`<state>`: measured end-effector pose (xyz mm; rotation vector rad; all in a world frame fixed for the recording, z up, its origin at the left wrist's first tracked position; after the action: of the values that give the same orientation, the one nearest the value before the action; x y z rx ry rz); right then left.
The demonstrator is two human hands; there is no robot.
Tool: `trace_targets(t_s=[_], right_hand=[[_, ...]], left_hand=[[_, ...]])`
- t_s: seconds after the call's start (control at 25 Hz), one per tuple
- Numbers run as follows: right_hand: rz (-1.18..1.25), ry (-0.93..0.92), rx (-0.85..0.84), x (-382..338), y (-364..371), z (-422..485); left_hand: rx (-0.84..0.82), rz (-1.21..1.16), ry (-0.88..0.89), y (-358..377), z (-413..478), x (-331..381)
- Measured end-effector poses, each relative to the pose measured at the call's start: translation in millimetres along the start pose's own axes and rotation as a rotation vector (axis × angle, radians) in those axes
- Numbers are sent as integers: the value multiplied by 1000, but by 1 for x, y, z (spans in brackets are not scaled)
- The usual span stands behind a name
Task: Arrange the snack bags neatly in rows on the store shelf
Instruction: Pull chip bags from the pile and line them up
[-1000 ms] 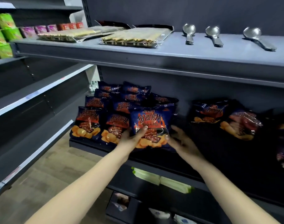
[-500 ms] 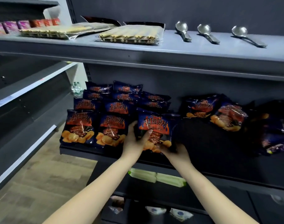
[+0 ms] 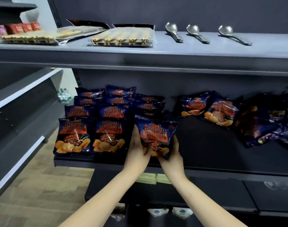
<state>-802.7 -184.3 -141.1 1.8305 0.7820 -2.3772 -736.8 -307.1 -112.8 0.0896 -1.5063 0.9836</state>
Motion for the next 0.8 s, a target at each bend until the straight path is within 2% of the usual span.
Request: trace_targets(t_s=[0.12,0.4,0.56,0.64,0.8], right_hand=[[-19,3,18,2,4,4],[-46,-140,60,-14,1,2],[-274,-310,-40,-18,9,-4],[-454,-338,-73,-16,8,-3],[-606,-318,-107,-6,3,5]], left_hand=[[12,79,42,2,1,1],[-3,251,168,6,2,6],[125,562,312,5,6,-7],[142,698,335,2,12,-14],[158,829,343,-1,16,-20]])
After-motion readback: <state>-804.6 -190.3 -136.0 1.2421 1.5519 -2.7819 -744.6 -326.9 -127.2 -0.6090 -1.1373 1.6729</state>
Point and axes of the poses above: each hand's wrist, its own z-axis towards the middle knuckle, its own y-axis out of the palm, x = y × z, the point moved 5 cm from there along z, towards the middle knuckle, and after that the axes turned 7 degrees about -y, right-handed, at the moved point
